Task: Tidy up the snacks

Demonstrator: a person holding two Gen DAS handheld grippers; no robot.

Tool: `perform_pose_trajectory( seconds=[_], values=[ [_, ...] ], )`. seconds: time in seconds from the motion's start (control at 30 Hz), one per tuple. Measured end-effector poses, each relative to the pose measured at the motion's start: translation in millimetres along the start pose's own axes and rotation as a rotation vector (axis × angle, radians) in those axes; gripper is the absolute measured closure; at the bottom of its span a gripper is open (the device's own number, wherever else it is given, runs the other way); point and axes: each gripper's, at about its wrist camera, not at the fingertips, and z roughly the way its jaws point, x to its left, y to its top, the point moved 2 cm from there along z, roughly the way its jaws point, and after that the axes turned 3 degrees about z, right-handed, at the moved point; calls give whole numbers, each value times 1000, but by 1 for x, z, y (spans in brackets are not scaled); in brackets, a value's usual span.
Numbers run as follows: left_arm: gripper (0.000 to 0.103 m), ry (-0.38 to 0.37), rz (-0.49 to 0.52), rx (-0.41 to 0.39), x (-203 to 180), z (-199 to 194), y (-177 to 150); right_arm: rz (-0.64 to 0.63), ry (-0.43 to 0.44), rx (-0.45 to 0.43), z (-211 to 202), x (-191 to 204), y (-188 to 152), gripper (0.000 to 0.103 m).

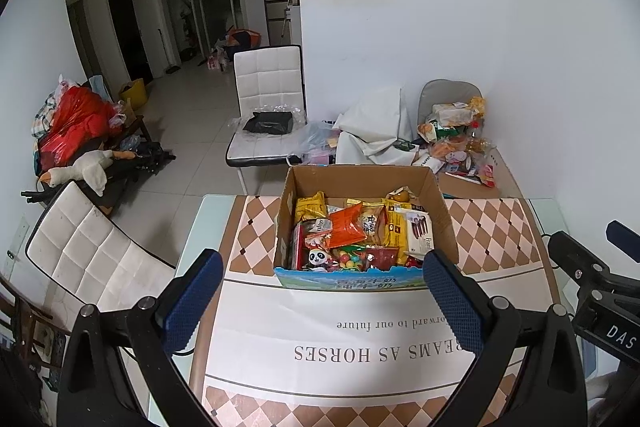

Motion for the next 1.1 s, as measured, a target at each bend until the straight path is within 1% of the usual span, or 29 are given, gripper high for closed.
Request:
perform_pose_trajectory(
  seconds=[0.47, 1.1],
  values=[
    [1, -6, 8, -2, -2, -2, 1, -1, 0, -2, -2, -1, 0, 0],
    [1, -20, 12, 6, -4, -8, -2, 6, -11, -4, -15, -2, -3, 0]
  ],
)
